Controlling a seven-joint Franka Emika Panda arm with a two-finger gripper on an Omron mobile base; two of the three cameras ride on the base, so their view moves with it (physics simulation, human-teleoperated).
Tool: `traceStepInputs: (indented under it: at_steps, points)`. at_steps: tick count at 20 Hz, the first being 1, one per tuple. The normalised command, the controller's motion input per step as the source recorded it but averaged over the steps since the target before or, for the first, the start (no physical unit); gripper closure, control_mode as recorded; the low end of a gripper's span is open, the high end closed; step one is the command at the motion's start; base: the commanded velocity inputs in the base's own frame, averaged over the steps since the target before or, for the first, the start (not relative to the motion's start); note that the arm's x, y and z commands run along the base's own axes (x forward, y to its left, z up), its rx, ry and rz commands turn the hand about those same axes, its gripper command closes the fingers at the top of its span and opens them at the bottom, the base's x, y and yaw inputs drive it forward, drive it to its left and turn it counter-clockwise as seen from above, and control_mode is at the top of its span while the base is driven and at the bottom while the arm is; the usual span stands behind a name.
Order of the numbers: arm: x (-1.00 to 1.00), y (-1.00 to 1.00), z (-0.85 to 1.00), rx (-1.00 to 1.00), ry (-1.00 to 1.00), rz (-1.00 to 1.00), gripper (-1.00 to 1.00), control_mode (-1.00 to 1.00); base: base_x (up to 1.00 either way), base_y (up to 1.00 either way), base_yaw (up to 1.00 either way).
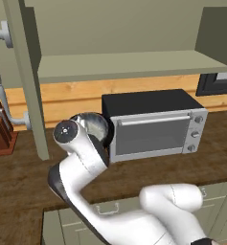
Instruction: Pick up the bowls on the counter and stack them on top of one another in the open cabinet. Place the smaller bowl on top of the larger bowl.
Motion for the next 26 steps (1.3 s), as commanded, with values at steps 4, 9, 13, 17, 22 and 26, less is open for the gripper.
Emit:
traceStepInputs:
  at_steps: [4, 9, 13, 17, 22, 26]
  points:
    - [-0.63, -0.56, 1.0, 0.0, -0.06, 0.0, 1.0, -1.0, 0.0, 0.0, 0.0]
    - [-0.4, -0.76, 0.8, 0.03, -0.05, 0.0, 1.0, -1.0, 0.0, 0.0, 0.0]
    - [-0.12, -0.75, 0.74, 0.07, -0.07, 0.0, 1.0, -1.0, 0.0, 0.0, 0.0]
    - [-0.01, -0.61, 0.82, 0.04, -0.13, 0.0, 1.0, -1.0, 0.0, 0.0, 0.0]
    - [0.09, -0.5, 0.77, 0.02, -0.09, 0.0, 1.0, -1.0, 0.0, 0.0, 0.0]
    - [0.37, -0.41, 0.67, 0.02, 0.0, 0.03, 1.0, -1.0, 0.0, 0.0, 0.0]
